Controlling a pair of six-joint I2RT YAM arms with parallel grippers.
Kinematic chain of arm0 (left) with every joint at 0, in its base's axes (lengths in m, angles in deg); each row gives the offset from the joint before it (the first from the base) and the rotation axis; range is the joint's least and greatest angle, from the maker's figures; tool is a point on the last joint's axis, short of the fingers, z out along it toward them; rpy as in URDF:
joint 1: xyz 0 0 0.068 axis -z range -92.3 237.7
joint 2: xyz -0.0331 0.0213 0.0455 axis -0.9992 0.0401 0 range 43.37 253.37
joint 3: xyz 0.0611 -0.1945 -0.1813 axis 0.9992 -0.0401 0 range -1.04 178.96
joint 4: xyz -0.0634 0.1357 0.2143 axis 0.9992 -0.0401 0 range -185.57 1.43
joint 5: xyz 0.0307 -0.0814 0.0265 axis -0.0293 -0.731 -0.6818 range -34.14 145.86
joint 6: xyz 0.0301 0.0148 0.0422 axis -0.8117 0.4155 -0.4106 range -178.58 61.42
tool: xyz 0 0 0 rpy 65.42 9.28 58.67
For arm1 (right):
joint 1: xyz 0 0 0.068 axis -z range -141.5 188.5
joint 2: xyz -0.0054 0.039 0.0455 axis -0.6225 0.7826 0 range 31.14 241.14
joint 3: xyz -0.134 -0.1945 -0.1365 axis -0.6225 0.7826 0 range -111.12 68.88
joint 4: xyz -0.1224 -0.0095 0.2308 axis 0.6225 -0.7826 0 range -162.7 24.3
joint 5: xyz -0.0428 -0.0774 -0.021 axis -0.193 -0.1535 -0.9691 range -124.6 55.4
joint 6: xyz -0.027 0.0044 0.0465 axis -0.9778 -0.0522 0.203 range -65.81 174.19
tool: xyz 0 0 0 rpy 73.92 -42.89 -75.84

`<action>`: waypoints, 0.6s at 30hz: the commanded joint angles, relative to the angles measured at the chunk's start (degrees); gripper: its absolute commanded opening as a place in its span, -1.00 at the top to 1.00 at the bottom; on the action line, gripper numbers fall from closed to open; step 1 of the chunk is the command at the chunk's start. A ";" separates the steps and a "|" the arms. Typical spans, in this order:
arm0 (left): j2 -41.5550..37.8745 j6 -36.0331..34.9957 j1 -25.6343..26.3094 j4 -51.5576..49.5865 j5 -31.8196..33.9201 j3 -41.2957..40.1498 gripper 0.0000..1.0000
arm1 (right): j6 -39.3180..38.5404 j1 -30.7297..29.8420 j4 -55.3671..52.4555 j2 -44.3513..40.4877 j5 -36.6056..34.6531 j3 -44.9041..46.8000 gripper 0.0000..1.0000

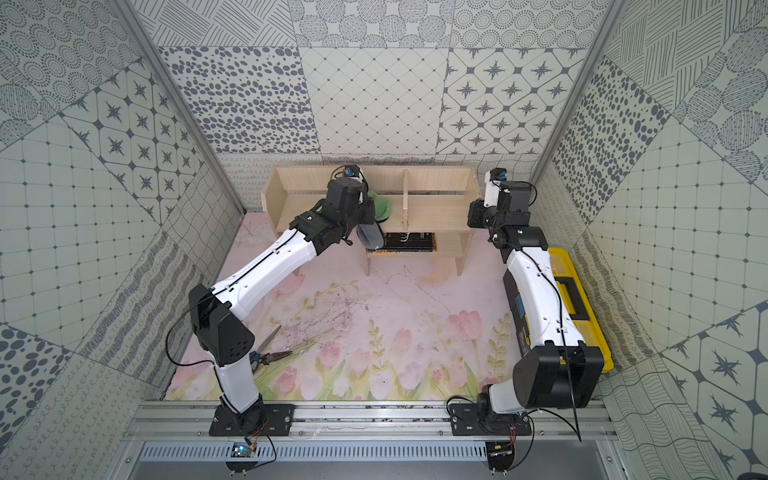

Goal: Wipe the bookshelf clean with a cloth
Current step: Wipe the dust from the shelf.

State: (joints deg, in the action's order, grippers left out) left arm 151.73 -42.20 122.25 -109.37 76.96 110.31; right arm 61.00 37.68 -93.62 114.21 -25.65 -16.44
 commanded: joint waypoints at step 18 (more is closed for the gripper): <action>-5.44 -3.07 -8.55 1.78 -0.66 10.29 1.00 | 5.94 -2.11 -2.58 -1.27 14.26 1.56 1.00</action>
State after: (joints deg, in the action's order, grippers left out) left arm 152.19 -44.10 117.48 -108.72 72.44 126.05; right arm 60.98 37.68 -93.51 114.21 -25.62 -16.37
